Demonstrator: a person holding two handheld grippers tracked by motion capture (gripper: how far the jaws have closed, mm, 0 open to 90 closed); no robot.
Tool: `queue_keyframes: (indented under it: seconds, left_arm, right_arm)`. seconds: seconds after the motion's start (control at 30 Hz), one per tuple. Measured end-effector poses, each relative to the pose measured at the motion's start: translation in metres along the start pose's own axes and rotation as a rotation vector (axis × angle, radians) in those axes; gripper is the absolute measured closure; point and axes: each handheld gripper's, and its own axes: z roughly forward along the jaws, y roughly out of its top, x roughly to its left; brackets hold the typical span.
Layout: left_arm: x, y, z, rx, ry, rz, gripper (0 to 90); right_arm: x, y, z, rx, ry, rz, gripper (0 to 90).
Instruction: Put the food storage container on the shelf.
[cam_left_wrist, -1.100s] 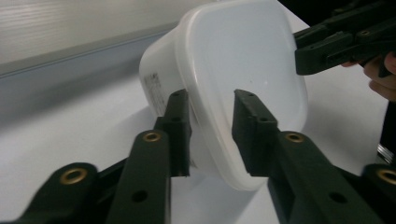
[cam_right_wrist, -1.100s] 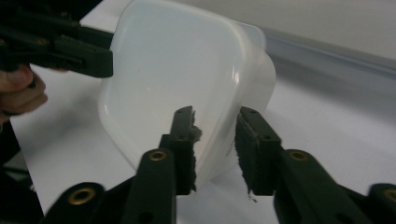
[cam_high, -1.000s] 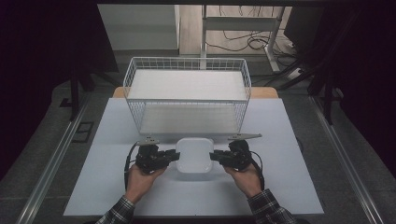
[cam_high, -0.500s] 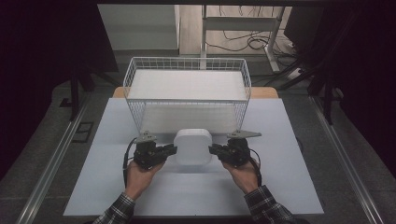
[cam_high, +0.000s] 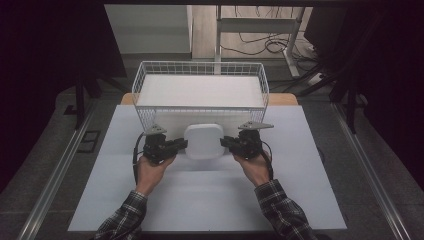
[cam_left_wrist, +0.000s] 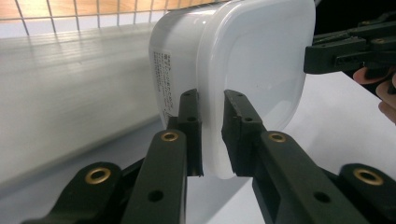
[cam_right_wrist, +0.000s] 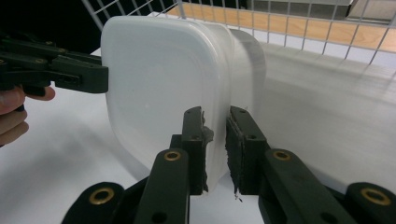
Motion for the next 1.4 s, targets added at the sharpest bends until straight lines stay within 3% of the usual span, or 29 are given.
queue_keyframes:
  seconds: [0.37,0.53,0.67,0.83,1.03,1.13,1.27,1.4]
  left_arm:
    - [0.017,0.005,0.023,0.037,0.025,-0.038,77.6]
    - [0.023,0.007,0.026,0.028,-0.006,-0.065,77.5]
    - [0.025,0.005,0.028,0.032,-0.014,-0.064,76.9]
    - [0.026,0.003,0.032,0.002,0.000,-0.042,73.3]
    - [0.027,0.004,0.036,-0.020,0.059,-0.001,68.3]
    - [0.026,0.004,0.038,-0.048,0.089,0.003,66.2]
    - [0.025,0.004,0.042,-0.081,0.133,0.023,63.9]
    - [0.026,0.008,0.044,-0.088,0.171,0.040,60.9]
  right_arm:
    - [-0.018,-0.002,0.024,0.028,-0.009,0.061,76.6]
    - [-0.026,-0.003,0.028,0.029,0.010,0.101,76.0]
    - [-0.027,-0.003,0.029,0.038,0.015,0.090,74.9]
    - [-0.026,-0.002,0.034,0.038,-0.001,0.066,71.7]
    - [-0.025,0.003,0.041,0.033,-0.038,0.042,66.1]
    - [-0.020,0.006,0.045,0.017,-0.090,-0.011,66.5]
    - [-0.019,0.009,0.047,0.010,-0.119,-0.039,65.7]
    - [-0.021,0.013,0.051,0.001,-0.132,-0.028,66.9]
